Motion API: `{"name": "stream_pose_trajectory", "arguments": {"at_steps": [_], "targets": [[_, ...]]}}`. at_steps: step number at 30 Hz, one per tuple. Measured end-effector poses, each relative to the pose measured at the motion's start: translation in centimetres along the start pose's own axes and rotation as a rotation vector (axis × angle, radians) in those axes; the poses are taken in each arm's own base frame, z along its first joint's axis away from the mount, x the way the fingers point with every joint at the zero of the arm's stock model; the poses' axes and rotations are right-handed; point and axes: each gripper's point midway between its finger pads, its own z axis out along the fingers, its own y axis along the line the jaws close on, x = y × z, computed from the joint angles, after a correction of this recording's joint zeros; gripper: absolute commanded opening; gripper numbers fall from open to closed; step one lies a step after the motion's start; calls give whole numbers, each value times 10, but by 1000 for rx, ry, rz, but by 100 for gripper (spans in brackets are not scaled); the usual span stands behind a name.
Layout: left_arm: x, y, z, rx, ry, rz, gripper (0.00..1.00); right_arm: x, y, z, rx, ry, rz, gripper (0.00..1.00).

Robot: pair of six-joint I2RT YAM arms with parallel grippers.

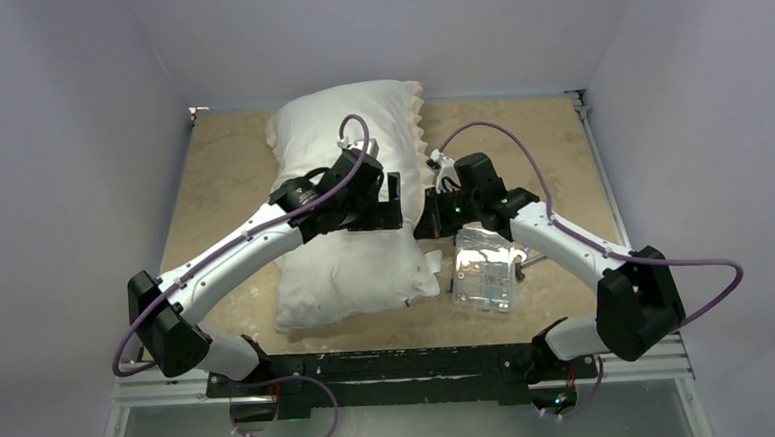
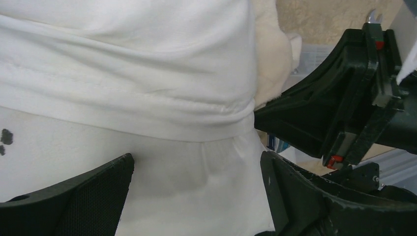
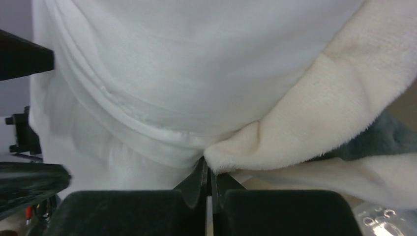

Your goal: Remove the pillowcase from the pillow

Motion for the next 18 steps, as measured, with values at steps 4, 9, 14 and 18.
{"name": "stream_pose_trajectory", "arguments": {"at_steps": [4,9,14,18], "targets": [[5,11,3,-61,14,15,99,-4,28,6,-90,-18,-23,0],[11,25,-1,-122,37,27,99,8,73,21,-191,11,-75,0],[20,35,-4,-160,64,27,99,19,83,34,-222,48,-61,0],[26,41,-11,-168,75,18,99,18,84,34,-223,49,-59,0]]}}
